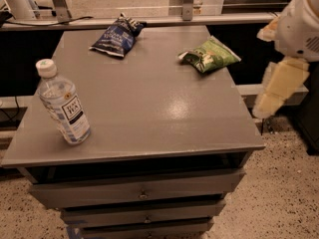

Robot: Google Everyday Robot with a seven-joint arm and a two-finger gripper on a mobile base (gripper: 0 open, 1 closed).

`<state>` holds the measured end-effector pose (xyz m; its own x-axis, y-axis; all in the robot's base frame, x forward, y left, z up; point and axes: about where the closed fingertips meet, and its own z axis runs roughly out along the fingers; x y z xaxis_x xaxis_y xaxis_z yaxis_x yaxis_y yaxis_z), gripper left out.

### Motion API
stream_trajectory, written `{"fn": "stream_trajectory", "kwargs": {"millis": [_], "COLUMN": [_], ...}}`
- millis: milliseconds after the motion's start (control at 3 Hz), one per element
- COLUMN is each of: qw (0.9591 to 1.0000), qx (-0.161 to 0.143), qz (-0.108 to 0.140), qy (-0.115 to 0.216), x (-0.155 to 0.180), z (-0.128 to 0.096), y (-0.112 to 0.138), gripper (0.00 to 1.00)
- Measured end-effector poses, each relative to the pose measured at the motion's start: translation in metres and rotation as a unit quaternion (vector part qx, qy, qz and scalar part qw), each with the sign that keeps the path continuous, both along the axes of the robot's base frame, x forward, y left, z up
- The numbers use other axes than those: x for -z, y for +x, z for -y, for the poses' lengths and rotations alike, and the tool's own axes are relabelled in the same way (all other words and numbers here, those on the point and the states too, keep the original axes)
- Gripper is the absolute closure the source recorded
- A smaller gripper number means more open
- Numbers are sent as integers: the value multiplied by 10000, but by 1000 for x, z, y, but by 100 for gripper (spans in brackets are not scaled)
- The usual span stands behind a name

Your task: Move green jalapeno chip bag near blue chip bag

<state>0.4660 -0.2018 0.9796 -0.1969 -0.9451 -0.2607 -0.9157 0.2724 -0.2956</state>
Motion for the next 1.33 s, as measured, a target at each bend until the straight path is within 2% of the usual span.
{"fn": "stream_trajectory", "kwargs": {"millis": [333,667,1000,1333], "qw": [9989,9957,9892,9798], "qx": [-25,118,483,847], "qz": [241,337,216,148], "qy": [404,860,1368,1808], "x": [11,28,57,82], "z": [-21,-35,-40,-50], "y": [53,109,152,188], "gripper": [0,0,0,0]}}
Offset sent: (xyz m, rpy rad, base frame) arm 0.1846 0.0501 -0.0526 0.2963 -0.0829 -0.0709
